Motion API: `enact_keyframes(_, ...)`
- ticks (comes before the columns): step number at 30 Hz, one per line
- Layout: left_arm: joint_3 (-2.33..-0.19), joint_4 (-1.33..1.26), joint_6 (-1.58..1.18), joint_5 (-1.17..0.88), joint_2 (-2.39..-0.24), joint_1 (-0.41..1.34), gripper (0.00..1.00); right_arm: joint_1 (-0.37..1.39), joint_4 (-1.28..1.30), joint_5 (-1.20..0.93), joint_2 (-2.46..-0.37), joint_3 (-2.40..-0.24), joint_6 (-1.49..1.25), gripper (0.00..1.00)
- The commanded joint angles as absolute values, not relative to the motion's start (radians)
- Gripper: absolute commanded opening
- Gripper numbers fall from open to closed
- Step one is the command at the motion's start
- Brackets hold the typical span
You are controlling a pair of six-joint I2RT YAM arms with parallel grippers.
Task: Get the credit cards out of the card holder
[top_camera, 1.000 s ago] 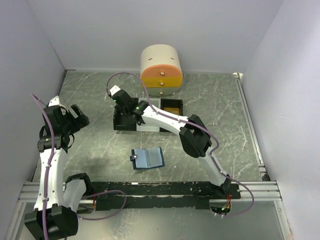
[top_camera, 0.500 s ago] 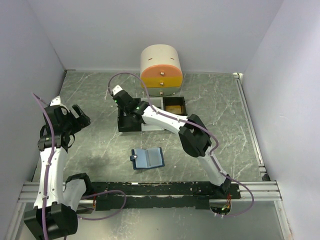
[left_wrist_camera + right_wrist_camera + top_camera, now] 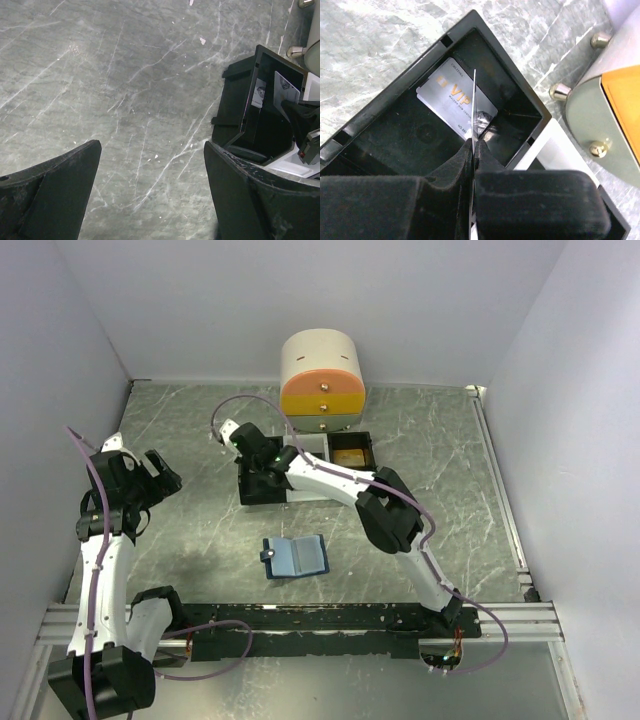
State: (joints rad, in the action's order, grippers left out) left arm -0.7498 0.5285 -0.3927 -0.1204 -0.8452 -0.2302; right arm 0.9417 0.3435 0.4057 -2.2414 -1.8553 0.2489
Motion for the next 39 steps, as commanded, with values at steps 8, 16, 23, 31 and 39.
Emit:
enact_keyframes(8,-0.748,0.526,-0.397,-0.099,-0.826,-0.232,0.95,0.947,0.061,0.355,-2.225,-1.675,0.591,0.0)
enact_keyframes(16,-0.748,0.528,-0.398,-0.086,-0.819,-0.232,0.95,0.946,0.01,0.383,-2.261,-1.696,0.68,0.0)
enact_keyframes(23,-0.749,0.526,-0.396,-0.092,-0.819,-0.232,0.95,0.945,0.02,0.426,-2.329,-1.739,0.721,0.0)
enact_keyframes(31,-0.748,0.526,-0.395,-0.097,-0.821,-0.232,0.95,0.939,0.028,0.448,-2.374,-1.783,0.723,0.01)
enact_keyframes(39,-0.746,0.524,-0.394,-0.104,-0.824,-0.233,0.95,0.938,0.063,0.479,-2.412,-1.817,0.682,0.08)
